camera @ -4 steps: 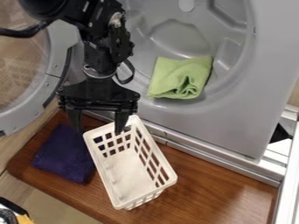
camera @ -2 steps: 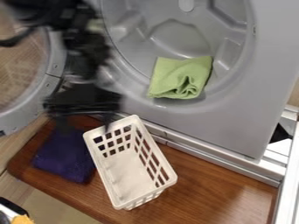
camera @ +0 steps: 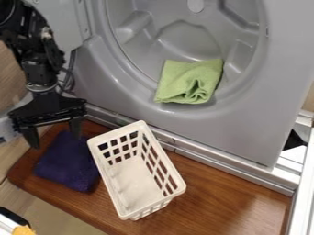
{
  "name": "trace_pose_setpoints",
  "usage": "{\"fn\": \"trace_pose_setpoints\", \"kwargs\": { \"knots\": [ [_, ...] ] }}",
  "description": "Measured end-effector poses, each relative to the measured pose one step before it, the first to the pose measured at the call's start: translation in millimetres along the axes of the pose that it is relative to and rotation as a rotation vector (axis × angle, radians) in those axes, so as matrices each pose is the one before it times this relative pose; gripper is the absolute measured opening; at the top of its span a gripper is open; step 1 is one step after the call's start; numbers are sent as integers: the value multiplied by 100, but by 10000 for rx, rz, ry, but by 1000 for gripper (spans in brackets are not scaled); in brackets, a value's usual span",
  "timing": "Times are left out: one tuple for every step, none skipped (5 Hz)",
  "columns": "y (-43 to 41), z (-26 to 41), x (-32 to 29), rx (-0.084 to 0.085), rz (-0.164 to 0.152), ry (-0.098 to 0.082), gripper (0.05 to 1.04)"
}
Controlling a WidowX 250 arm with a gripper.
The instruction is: Put the purple cloth in the white basket
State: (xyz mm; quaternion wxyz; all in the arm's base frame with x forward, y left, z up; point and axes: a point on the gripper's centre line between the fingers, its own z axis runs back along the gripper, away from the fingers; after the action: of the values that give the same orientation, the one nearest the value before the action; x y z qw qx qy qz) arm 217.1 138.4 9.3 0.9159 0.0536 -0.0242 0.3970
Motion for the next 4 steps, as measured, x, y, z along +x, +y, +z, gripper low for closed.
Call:
{"fn": "trace_pose_setpoints", "kwargs": {
  "knots": [
    [50, -1124, 539, 38, 79, 6, 999],
    [-702, -1092, -172, 165, -324, -775, 999],
    [-808, -2773, -1820, 91, -185, 413, 995],
    [-320, -217, -399, 44, -33, -151, 1000]
  ]
}}
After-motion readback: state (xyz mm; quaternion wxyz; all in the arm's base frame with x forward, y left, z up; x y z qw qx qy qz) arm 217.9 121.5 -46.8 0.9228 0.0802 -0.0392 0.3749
